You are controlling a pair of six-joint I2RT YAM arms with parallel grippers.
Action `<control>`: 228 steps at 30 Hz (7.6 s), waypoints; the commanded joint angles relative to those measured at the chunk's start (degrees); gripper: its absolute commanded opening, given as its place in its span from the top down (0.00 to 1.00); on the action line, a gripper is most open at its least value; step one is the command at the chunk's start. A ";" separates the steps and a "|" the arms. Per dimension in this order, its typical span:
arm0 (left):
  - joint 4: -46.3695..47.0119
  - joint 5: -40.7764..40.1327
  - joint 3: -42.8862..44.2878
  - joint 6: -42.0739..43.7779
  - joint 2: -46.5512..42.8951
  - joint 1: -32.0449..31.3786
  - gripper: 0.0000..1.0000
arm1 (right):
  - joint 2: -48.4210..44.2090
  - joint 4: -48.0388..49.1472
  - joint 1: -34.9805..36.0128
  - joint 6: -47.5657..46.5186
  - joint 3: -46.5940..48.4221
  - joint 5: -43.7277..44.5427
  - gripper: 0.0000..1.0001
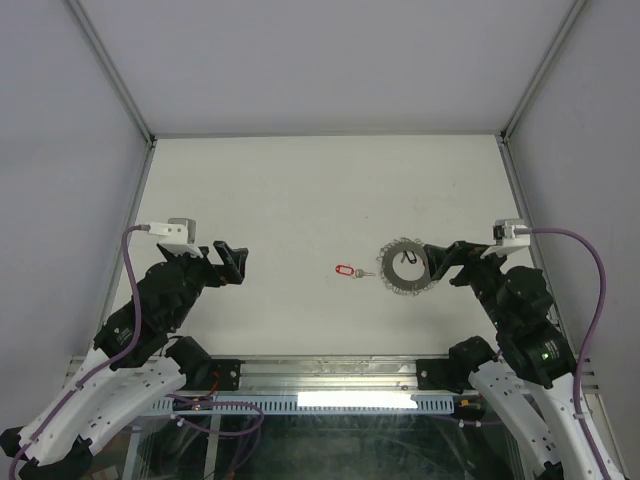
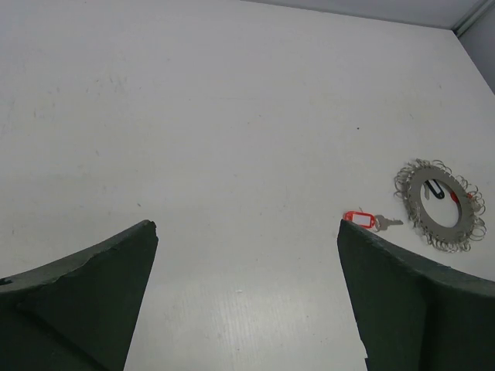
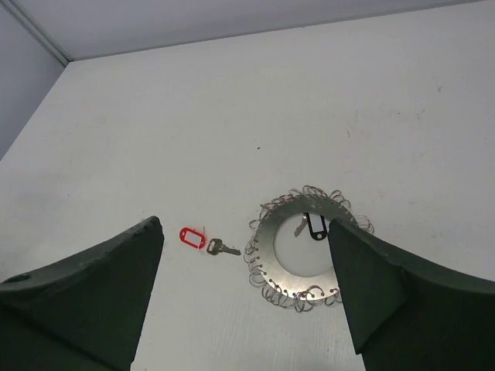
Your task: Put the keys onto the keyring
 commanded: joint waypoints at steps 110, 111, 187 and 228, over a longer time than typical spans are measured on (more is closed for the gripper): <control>2.55 2.77 0.73 0.19 10.00 -0.18 0.01 | 59.58 -1.57 34.49 1.83 7.55 -9.30 0.79; 2.50 2.79 0.78 0.25 10.00 -0.20 0.01 | 60.17 -1.95 35.43 1.85 8.09 -8.01 0.79; 69.53 64.93 -15.57 19.20 16.60 -0.23 0.37 | 17.08 23.98 39.55 -43.66 -2.31 -14.19 1.00; 70.22 40.28 -17.18 29.86 15.11 -10.34 0.58 | 31.70 12.32 38.34 -9.94 12.77 12.31 1.00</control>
